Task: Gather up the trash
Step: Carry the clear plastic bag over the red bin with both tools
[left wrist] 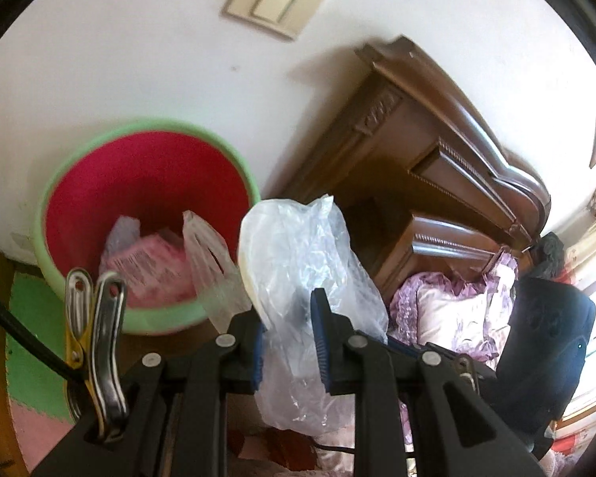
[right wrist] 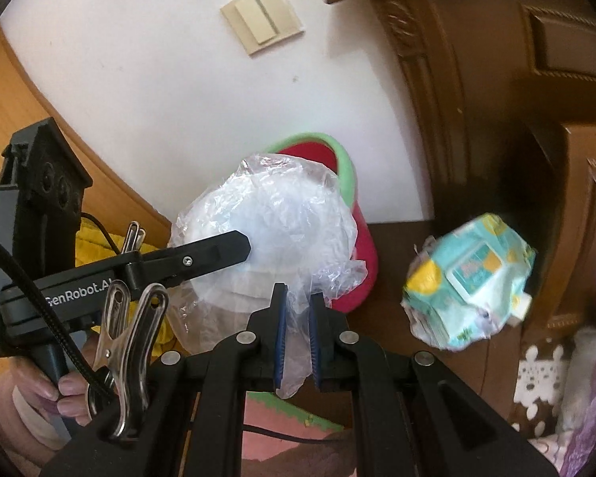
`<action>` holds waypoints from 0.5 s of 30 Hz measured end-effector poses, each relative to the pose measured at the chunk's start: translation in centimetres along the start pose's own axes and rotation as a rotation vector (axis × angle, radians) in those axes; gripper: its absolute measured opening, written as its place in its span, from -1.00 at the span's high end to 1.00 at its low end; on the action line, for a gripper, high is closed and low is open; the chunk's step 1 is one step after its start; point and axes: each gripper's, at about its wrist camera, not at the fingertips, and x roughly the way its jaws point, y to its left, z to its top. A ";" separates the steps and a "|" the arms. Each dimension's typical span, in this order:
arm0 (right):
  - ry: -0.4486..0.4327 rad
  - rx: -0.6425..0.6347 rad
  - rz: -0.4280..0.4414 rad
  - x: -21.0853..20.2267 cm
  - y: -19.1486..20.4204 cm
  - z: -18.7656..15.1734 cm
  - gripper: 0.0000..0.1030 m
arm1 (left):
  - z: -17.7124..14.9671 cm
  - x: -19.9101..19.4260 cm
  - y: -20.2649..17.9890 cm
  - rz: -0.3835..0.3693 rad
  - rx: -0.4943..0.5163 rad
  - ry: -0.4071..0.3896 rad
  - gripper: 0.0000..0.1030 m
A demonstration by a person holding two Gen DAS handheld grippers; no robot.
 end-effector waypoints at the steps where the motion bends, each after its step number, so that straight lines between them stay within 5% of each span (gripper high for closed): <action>1: -0.002 -0.004 0.000 0.3 0.2 0.3 0.78 | 0.4 -0.1 0.4 0.000 0.002 -0.005 0.59; 15: 0.015 -0.006 -0.027 6.6 4.4 5.0 0.77 | 4.8 0.5 6.8 -0.019 -0.017 -0.001 0.59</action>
